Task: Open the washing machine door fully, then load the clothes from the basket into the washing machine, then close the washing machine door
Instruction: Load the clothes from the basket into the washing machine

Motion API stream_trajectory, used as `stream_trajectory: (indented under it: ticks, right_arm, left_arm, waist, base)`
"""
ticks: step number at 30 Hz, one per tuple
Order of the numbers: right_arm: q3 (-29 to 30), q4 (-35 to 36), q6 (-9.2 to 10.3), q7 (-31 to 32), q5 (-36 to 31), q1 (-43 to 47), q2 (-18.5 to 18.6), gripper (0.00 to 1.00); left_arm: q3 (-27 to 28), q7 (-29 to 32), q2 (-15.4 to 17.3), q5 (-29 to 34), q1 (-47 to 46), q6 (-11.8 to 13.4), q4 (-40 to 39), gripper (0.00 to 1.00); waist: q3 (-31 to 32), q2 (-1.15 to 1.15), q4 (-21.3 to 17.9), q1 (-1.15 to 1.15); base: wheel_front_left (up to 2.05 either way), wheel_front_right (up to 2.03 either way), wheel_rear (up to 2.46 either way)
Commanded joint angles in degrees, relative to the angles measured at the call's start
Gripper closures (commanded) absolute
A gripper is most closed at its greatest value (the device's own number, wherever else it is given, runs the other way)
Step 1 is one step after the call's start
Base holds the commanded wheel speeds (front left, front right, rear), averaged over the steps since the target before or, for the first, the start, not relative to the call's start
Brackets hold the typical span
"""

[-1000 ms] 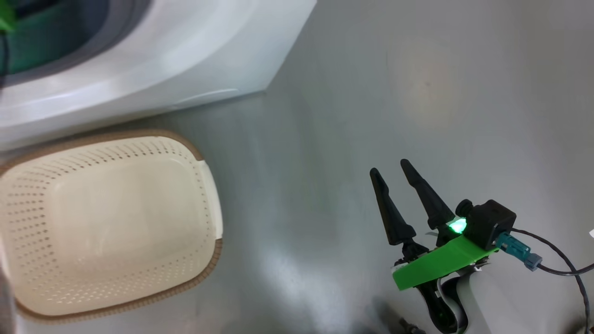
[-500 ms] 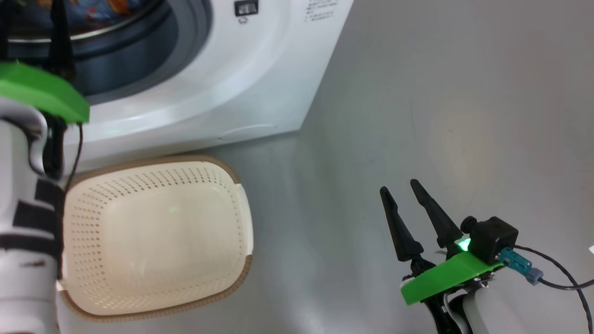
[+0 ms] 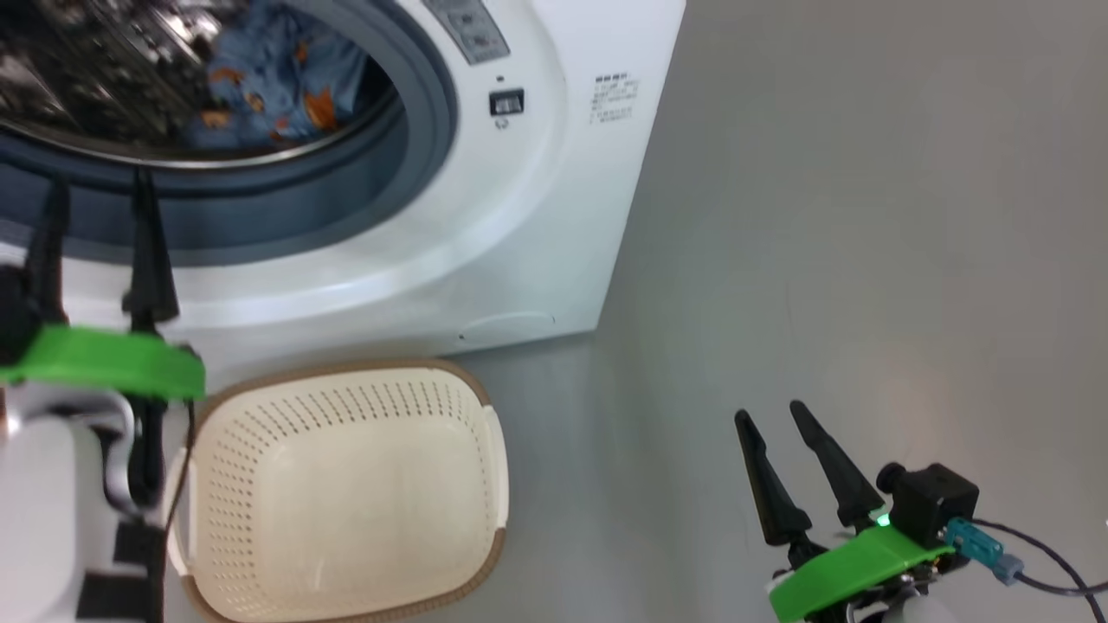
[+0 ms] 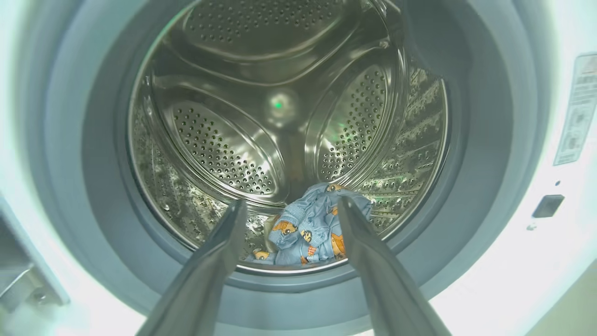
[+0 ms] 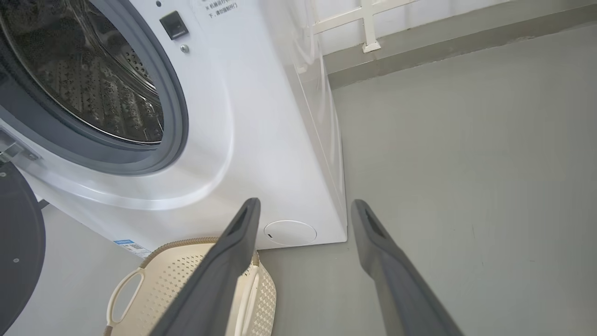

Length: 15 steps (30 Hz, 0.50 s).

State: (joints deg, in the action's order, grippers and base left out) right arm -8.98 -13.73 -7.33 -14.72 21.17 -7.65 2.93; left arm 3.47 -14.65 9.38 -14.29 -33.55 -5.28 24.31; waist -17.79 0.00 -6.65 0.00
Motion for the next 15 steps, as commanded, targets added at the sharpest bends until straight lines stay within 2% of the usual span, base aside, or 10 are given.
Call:
stream_trajectory:
  ticks: [1, 15]
  right_arm:
    - [-1.2, 0.9, -0.16, -0.3, -0.2, 1.3, -0.1, 0.0]
    - [0.1, 2.0, -0.16, -0.3, -1.8, 4.2, -0.1, 0.0]
  left_arm:
    - [2.1, -0.3, 1.7, 0.2, 2.5, 0.4, -3.1, 0.0]
    - [5.2, -0.3, -1.7, 1.4, 23.9, 2.3, -18.1, 0.0]
  waist:
    - [4.4, 0.0, 1.4, 0.0]
    - [10.4, 0.0, 1.4, 0.0]
  base:
    - [0.0, 0.0, 0.0]
    - [0.0, 0.0, 0.0]
